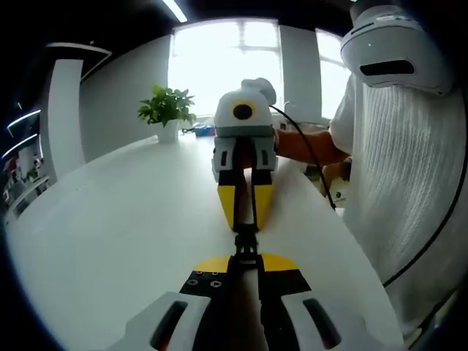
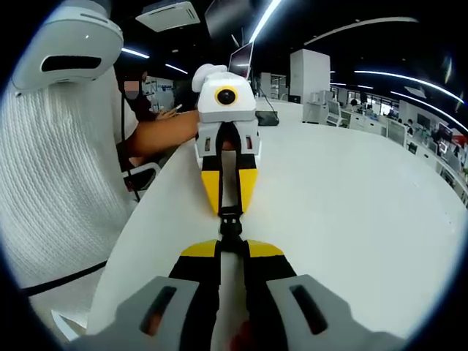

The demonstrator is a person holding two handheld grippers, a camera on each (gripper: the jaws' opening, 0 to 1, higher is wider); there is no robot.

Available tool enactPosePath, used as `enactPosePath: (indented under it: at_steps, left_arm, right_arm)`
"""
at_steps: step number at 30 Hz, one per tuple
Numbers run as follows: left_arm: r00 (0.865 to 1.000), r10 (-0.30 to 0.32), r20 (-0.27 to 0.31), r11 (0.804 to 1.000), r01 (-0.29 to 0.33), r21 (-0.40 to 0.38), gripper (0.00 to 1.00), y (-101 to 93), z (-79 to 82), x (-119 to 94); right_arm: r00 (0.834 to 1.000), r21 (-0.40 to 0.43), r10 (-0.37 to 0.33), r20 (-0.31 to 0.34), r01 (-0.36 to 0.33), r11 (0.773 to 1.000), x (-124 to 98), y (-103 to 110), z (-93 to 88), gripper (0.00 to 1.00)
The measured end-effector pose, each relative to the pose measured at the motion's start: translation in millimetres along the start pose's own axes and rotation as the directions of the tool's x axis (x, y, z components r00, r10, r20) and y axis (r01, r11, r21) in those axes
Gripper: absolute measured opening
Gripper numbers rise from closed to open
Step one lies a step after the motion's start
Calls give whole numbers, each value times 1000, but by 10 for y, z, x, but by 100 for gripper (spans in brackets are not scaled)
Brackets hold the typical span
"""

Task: Snap the two parts of the plastic buckle together until the buckle closes and remains connected.

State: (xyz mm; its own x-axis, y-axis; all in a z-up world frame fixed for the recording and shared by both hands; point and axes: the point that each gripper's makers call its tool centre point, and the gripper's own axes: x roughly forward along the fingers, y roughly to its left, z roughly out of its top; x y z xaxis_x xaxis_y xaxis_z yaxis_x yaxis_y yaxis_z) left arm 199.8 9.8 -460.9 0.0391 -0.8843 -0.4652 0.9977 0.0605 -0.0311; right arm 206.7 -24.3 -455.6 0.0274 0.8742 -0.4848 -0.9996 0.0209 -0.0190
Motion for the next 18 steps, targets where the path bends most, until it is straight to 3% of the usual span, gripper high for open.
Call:
enactPosePath:
  at_steps: [18]
  left_arm:
    - [1000, -7, -4, 1000, 7, 3, 11, 3, 6, 21]
  right_arm:
    - [1000, 9, 7, -5, -7, 1000, 38, 19, 2, 11]
